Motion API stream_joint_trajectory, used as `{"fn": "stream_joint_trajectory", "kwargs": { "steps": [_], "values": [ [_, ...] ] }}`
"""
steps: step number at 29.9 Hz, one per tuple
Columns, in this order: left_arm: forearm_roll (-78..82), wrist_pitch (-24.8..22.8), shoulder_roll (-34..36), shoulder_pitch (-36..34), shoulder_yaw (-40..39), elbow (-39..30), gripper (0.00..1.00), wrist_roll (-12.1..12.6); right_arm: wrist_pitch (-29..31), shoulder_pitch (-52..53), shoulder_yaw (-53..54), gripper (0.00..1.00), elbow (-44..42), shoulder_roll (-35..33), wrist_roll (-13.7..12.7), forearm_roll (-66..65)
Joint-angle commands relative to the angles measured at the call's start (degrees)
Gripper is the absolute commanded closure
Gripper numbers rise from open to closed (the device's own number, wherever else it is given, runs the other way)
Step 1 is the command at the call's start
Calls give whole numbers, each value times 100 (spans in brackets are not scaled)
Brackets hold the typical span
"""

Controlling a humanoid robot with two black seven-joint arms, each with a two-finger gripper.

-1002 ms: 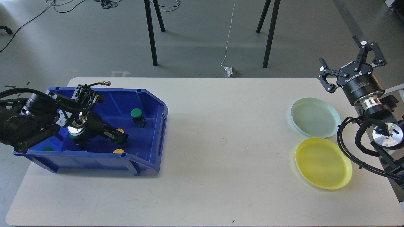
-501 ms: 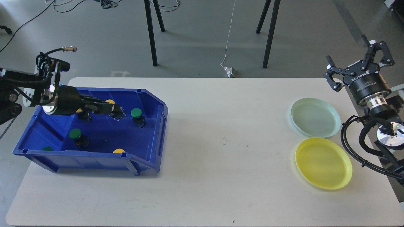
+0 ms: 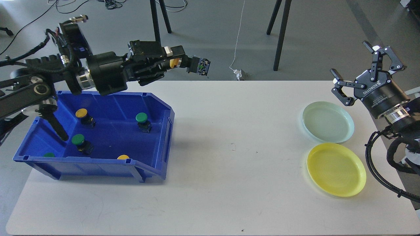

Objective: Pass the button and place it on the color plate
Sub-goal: 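Lift the button out and extend the left arm toward the right gripper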

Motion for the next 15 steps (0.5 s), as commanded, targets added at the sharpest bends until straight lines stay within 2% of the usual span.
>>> {"fn": "stream_joint_trajectory", "kwargs": {
  "steps": [1,5,7,15],
  "values": [
    [-356,0,-750,14,-2,221,92,-1,-440,-250,113,1,876,-161,53,-375],
    [-418,31,-1277,58,33,449,92,-1,-1160,-216,-18,1,1474,-12,124,-1007],
    [-418,101,-1462,198,7,573,92,-1,-1328,-137,-272,1,1528,277,211,-1044],
    [-418,128,-1533,216,7,617,92,-1,-1408,145,-880,1,1501,1350,466,-1079]
  ]
}}
